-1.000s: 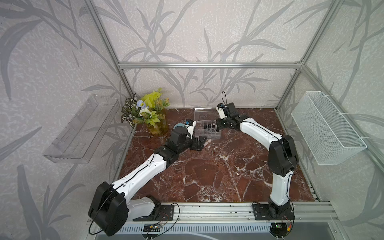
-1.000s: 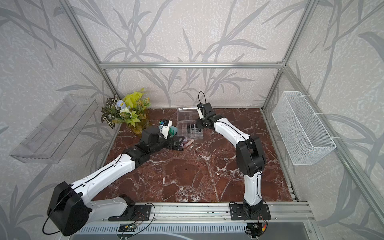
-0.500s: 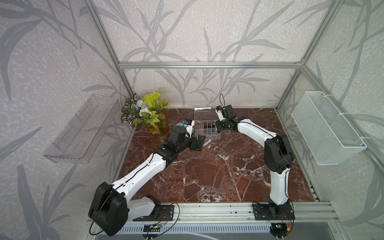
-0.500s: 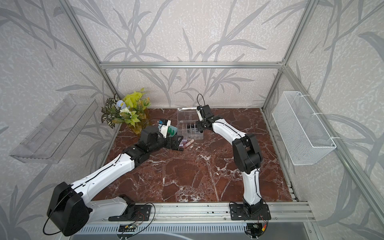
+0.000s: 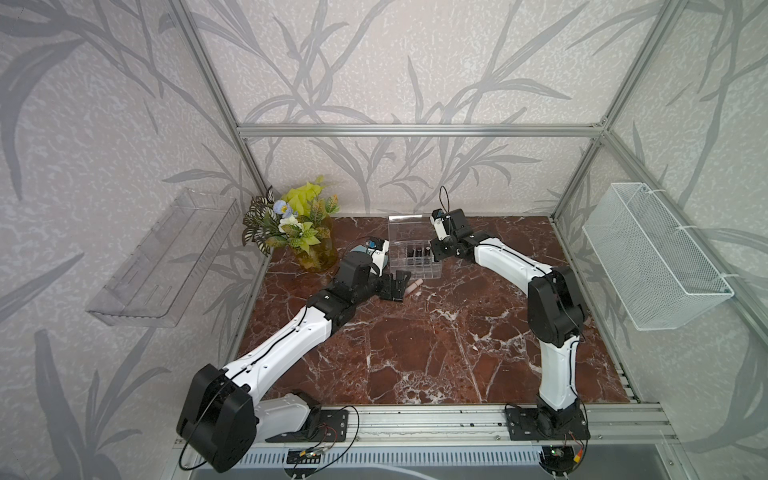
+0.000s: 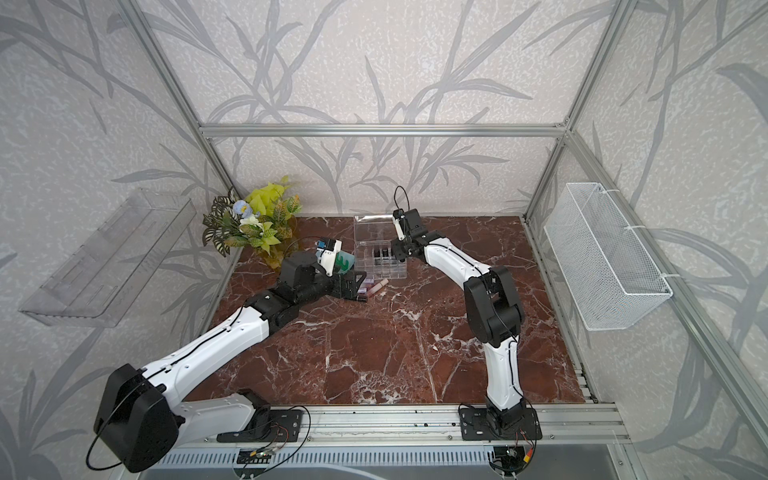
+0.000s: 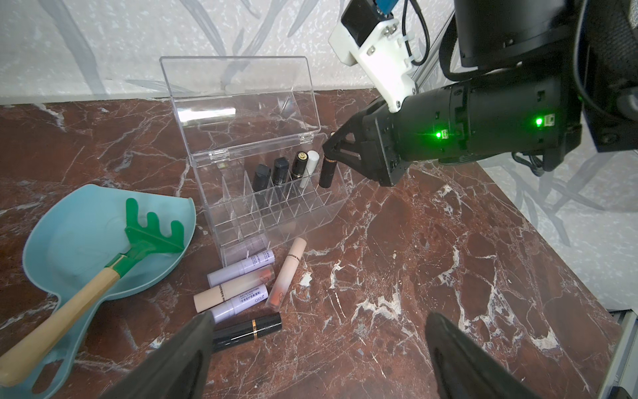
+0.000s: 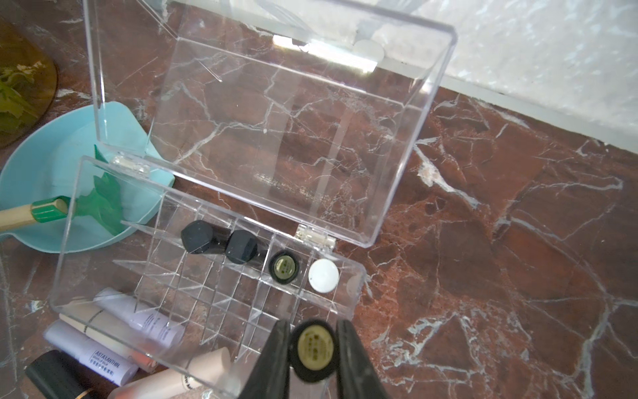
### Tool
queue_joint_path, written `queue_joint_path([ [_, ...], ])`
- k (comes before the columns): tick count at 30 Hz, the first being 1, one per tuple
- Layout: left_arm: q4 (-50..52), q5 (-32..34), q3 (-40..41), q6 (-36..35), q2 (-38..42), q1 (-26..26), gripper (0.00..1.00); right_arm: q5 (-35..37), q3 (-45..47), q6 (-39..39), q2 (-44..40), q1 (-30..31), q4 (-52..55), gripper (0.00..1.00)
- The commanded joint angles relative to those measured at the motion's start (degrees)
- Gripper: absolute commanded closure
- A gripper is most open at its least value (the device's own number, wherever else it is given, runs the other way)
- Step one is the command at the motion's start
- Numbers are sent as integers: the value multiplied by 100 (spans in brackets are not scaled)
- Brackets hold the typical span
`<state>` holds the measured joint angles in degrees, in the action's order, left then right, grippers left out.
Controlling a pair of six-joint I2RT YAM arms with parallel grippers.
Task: Arrange the lipsticks in the organizer
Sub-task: Place the lipstick in the storage box.
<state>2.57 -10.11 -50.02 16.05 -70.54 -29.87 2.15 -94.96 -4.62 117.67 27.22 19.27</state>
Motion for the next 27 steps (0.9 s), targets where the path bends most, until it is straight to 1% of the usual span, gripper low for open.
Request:
queue_joint_path([
  [1,33,-54,-17,-94,-15,30,3,97,-194,53,184,17,-205,78],
  [19,-15,-160,51,-120,-61,91,4,83,-163,-20,283,37,-502,76],
  [25,-2,-165,110,-138,-4,106,4,119,49,-63,265,101,-586,76],
  [27,-9,-175,124,-145,12,115,4,133,169,-90,240,124,-641,74],
])
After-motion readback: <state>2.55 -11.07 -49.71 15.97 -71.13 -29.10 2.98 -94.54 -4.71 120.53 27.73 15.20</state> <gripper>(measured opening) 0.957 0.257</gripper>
